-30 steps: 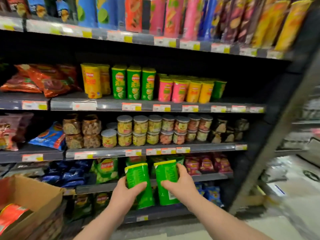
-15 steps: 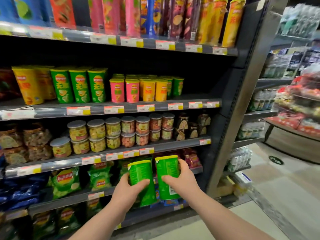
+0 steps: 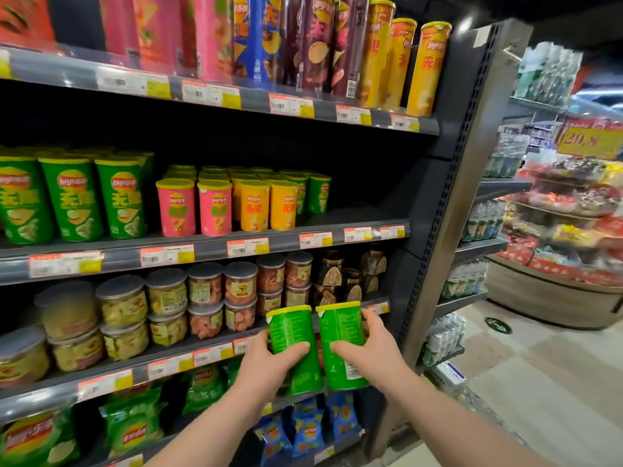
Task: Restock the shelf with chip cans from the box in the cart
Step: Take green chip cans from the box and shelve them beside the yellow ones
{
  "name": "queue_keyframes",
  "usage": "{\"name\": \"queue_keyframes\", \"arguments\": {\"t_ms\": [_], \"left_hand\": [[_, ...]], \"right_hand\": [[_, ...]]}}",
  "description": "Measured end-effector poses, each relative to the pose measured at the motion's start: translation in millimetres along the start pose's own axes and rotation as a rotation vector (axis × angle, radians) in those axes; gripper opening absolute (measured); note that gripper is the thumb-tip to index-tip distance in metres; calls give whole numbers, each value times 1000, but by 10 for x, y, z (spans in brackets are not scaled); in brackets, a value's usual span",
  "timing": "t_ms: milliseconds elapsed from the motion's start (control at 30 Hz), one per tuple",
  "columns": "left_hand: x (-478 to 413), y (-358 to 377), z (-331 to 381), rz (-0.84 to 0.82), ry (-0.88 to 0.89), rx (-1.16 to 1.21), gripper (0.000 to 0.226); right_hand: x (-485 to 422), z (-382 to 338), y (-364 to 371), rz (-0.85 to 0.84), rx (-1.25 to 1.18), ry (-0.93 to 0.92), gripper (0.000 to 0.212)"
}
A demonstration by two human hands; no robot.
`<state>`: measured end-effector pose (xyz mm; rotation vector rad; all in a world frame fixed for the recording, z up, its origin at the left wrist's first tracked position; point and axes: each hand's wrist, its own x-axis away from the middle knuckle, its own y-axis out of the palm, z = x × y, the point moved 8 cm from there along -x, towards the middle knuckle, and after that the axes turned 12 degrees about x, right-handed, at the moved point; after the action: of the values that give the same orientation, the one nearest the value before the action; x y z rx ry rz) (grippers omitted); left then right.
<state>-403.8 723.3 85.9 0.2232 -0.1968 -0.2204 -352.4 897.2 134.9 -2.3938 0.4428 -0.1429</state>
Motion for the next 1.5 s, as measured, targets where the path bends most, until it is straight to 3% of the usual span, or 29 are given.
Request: {"name": "queue_keyframes", "arguments": {"t_ms": [200,433,800,1033,1200,1333,1500], "left_hand": [[-650,-21,383,-45,83,-48,36],[-1233,-125,544,-71,109,-81,54],[-1658,-81,688,-28,134,-53,50],[-1932,90,816,15,161,10,51],[-2095,324,921,52,190,-40,50],[-2204,468,977,76,207,-22,44],[-2281,497,1026,135,217,-9,47]], "right_hand": [[-618,-253,9,37,-40,-11,73],[-1150,-368,195,34,-91,-14,73],[-1725,-436,192,0,-139,-45,52],[-2217,-543,-22,-16,-133,-118,68],[-2604,-605,-308,15,-146,-205,64],[-2933,-648,-530,47,-135,-236,77],[-3295,-770,-681,80,-143,-264,72]]}}
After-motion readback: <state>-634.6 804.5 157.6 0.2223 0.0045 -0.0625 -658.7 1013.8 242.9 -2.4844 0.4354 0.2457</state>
